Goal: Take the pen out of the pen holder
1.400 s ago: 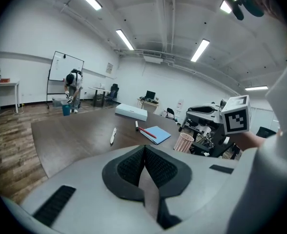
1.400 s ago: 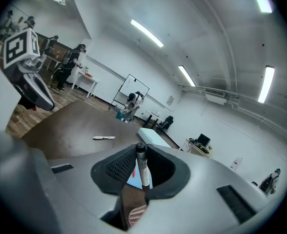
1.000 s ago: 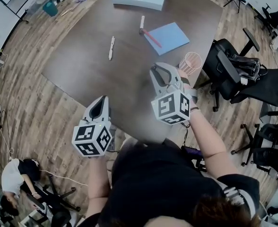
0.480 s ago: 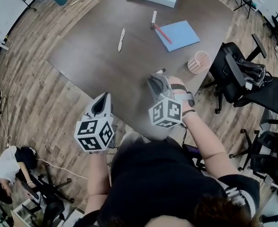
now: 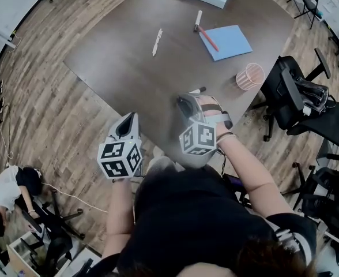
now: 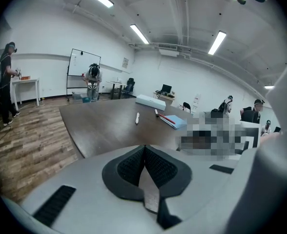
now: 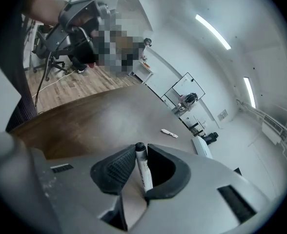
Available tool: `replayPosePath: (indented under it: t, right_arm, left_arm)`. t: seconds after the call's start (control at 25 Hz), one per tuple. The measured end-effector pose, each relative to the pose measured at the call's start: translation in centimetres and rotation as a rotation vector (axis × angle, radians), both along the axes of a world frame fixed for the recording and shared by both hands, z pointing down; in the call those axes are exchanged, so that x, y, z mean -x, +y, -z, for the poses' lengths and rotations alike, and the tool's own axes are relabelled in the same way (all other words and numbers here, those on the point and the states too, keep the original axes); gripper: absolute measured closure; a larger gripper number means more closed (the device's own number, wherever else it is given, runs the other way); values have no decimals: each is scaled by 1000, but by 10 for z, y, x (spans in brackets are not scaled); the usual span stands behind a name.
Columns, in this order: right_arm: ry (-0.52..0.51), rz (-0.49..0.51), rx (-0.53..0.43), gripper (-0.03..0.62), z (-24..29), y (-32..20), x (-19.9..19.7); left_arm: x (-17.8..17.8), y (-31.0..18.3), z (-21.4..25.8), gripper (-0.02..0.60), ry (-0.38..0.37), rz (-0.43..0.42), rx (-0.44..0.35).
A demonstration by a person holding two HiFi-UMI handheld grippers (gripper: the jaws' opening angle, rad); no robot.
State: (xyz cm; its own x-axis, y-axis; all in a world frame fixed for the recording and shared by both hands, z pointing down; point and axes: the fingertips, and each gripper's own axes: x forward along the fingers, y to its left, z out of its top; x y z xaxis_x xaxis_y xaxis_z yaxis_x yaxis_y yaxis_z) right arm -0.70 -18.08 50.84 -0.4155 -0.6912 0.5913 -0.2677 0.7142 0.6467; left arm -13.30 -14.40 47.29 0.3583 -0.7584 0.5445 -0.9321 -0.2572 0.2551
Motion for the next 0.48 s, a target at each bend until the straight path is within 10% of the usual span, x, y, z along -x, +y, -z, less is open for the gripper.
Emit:
replayPosePath:
  t: [0.48]
  right_arm:
    - [4, 18, 77, 508, -45, -3, 9]
  left_arm:
    - [12, 5, -28, 554, -10, 32, 32]
